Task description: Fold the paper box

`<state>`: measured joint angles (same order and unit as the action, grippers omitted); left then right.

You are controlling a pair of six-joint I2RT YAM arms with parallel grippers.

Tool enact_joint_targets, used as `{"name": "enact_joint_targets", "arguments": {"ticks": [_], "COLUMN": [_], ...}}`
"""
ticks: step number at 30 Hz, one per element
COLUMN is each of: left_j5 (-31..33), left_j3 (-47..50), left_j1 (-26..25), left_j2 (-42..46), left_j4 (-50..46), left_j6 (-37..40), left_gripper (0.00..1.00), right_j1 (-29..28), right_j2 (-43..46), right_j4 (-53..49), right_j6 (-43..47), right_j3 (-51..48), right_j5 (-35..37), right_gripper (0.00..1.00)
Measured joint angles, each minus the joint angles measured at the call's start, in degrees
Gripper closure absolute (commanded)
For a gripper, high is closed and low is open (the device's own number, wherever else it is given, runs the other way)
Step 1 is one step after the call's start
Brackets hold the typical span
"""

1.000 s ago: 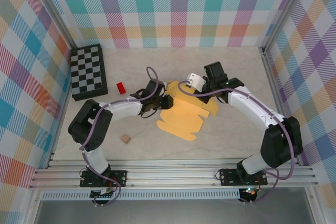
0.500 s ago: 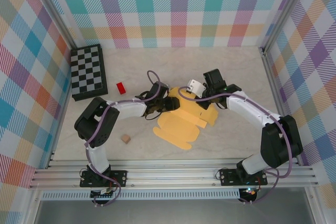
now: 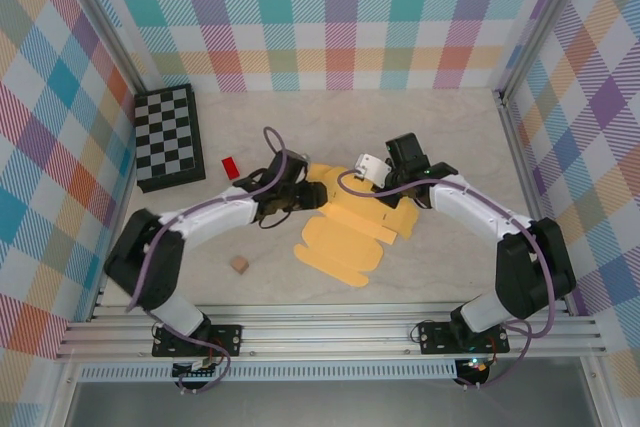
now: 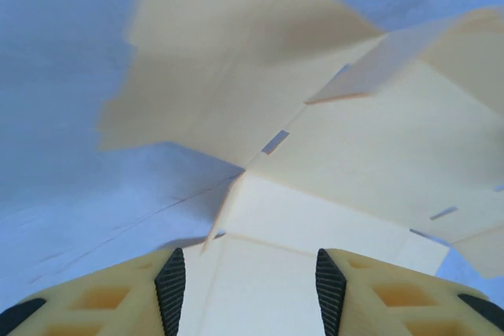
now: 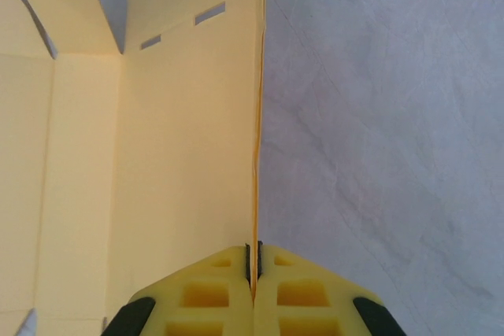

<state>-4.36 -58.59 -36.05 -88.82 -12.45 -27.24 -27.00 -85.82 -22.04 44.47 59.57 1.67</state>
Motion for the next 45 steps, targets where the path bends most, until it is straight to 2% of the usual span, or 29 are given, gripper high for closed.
{"name": "enact_joint_targets", "arguments": {"ticks": [2, 6, 10, 15, 18, 23, 27, 36, 41, 45], "left_j5": [2.7, 5.6, 6.6, 8.2, 5.4, -3.2, -8.3, -14.2, -14.3, -12.2], "left_j3": [0.7, 2.0, 3.2, 8.4, 9.6, 10.5, 15.8, 18.2, 18.1, 18.1], "left_j1": [0.3, 3.5, 6.6, 7.7, 10.4, 14.8, 13.6, 9.7, 5.9, 5.6], "left_j2": [6.8, 14.2, 9.8, 5.9, 5.9, 5.9, 6.1, 2.8, 0.3, 1.9], "left_j4": [-2.3, -3.1, -1.4, 2.8, 5.5, 13.9, 21.6, 24.5, 24.8, 25.0], "left_j6": [3.9, 8.5, 11.7, 19.1, 23.9, 29.0, 32.1, 36.4, 37.3, 36.8], "left_gripper": [0.4, 0.44, 0.46, 0.46, 0.46, 0.44, 0.46, 0.51, 0.55, 0.51], "right_j1": [-0.1, -0.1, -0.4, -0.8, -0.7, -0.7, -0.7, -0.7, -0.7, -0.7], "right_j2": [-0.1, 2.0, 7.8, 9.1, 9.5, 11.4, 12.6, 14.4, 16.2, 14.5], "right_j4": [0.6, 6.1, 11.8, 15.8, 17.7, 22.6, 26.9, 34.1, 38.0, 43.3], "right_j6": [2.5, 8.9, 18.8, 26.8, 31.0, 37.0, 40.6, 42.2, 42.3, 43.1], "right_j3": [0.0, -2.5, -9.6, -12.2, -13.6, -18.7, -23.1, -27.7, -29.4, -29.5], "right_j5": [1.6, 2.1, 0.2, -0.1, -0.2, -0.2, -0.2, -0.4, 0.3, 1.6], "right_gripper": [1.0, 1.0, 1.0, 1.0, 1.0, 1.0, 1.0, 1.0, 1.0, 1.0]}}
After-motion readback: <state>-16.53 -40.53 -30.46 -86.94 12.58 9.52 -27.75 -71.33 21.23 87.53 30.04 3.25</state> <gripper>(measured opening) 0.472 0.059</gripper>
